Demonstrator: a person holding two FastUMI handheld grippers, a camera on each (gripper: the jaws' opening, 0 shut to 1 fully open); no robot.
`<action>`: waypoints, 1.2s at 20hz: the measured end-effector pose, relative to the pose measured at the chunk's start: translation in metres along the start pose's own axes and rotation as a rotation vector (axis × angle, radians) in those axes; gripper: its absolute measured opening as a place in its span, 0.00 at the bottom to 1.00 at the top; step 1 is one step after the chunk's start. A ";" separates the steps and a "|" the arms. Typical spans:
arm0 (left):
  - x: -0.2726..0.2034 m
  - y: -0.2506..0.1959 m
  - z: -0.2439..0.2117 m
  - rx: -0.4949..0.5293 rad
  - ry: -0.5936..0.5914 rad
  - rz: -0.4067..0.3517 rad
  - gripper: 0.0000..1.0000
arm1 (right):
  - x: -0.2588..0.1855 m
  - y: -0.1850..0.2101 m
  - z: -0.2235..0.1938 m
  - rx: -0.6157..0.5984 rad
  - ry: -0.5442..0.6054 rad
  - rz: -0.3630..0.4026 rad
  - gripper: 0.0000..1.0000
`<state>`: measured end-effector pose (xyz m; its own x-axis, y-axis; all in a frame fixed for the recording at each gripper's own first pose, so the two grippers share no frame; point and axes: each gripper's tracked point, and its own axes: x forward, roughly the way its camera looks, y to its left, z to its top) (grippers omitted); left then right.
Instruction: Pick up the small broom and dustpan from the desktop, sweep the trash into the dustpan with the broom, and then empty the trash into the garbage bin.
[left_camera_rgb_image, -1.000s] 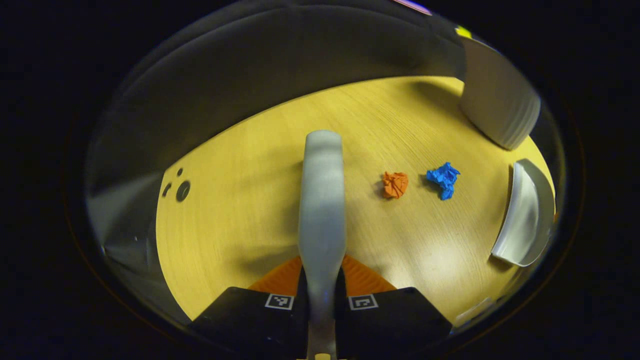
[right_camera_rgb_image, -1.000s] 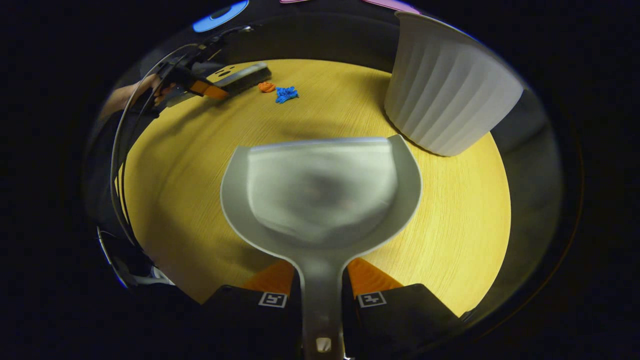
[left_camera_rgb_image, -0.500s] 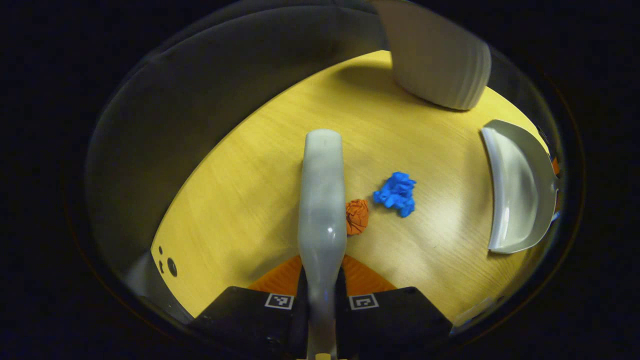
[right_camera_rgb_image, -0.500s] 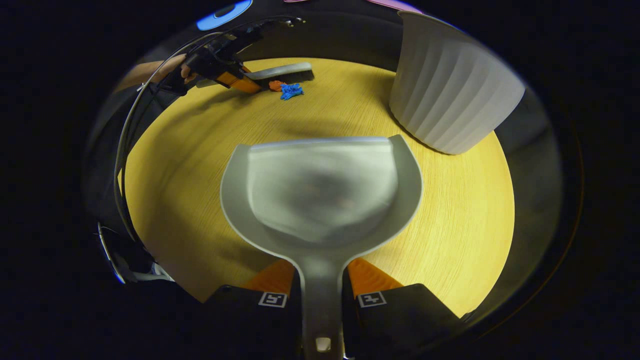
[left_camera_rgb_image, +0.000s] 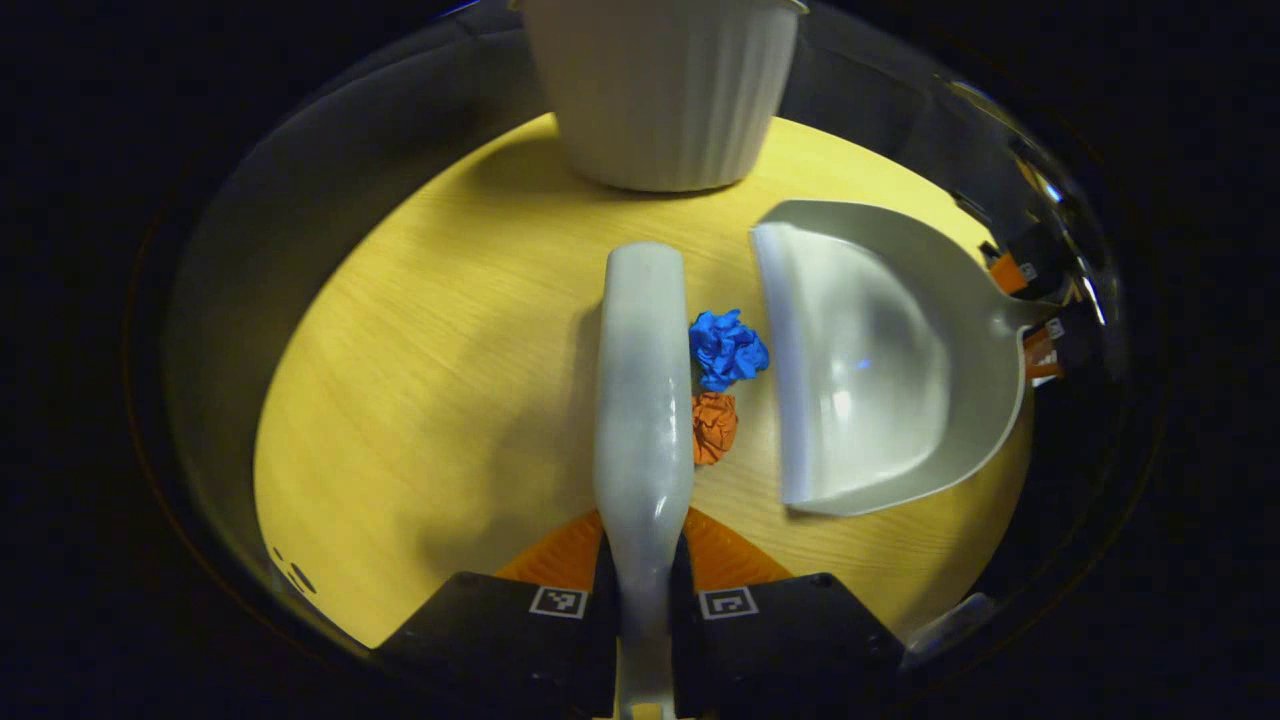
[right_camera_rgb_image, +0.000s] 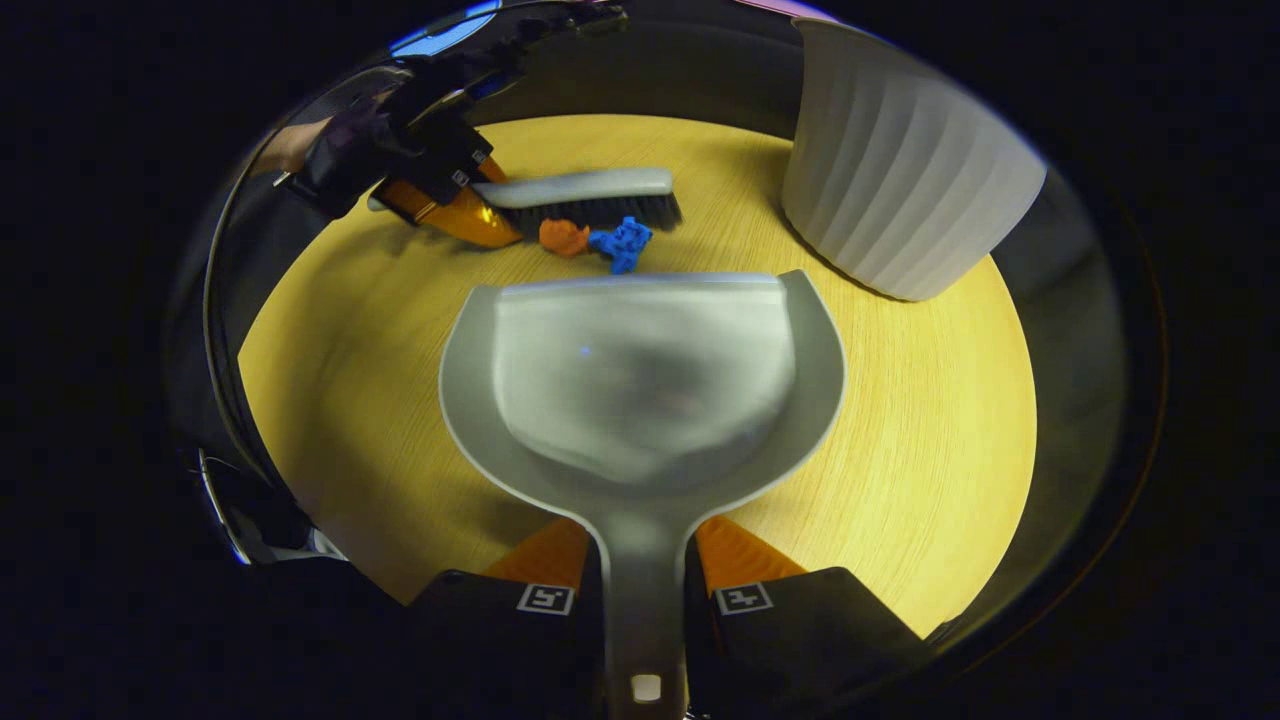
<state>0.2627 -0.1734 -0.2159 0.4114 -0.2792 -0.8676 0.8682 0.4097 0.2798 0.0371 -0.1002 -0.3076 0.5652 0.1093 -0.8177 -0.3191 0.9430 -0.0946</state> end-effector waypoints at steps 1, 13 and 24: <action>0.000 -0.018 0.001 0.006 0.005 -0.038 0.28 | 0.000 0.000 -0.001 0.002 -0.003 0.001 0.36; -0.043 -0.099 -0.003 -0.262 -0.073 -0.121 0.26 | 0.004 0.000 0.000 0.023 -0.034 -0.006 0.36; -0.065 -0.089 -0.145 -0.686 -0.338 0.151 0.24 | -0.015 -0.019 0.015 -0.014 -0.103 -0.076 0.36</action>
<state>0.1179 -0.0658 -0.2442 0.6692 -0.3825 -0.6371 0.4758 0.8791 -0.0280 0.0463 -0.1155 -0.2853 0.6631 0.0697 -0.7452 -0.2820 0.9455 -0.1625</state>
